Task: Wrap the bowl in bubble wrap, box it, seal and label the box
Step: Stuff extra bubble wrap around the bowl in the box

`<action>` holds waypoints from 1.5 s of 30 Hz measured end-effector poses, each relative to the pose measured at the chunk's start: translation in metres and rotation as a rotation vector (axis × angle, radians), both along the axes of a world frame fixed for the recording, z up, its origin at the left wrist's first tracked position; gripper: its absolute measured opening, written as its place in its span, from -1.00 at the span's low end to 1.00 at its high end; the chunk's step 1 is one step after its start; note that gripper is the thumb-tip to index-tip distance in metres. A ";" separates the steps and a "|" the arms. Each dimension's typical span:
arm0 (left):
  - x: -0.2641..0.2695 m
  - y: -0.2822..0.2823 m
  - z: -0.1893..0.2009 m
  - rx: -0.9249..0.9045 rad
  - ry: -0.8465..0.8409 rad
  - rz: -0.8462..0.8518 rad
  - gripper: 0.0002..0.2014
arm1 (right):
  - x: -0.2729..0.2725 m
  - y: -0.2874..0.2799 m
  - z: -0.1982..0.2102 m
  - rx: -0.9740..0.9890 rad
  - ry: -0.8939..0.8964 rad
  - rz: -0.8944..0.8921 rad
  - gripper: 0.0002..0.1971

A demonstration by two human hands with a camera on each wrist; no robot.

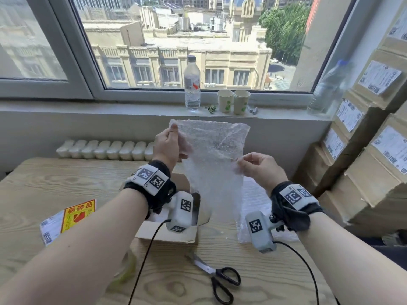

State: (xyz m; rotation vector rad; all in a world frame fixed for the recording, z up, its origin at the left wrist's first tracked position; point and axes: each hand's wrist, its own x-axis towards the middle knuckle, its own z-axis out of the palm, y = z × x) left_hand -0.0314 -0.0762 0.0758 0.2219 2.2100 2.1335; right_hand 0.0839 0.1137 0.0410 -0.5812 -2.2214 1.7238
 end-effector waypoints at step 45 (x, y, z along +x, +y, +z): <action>-0.062 -0.127 -0.033 -0.042 -0.166 -0.161 -0.80 | -0.064 -0.089 -0.015 -0.319 -0.164 -0.038 -0.87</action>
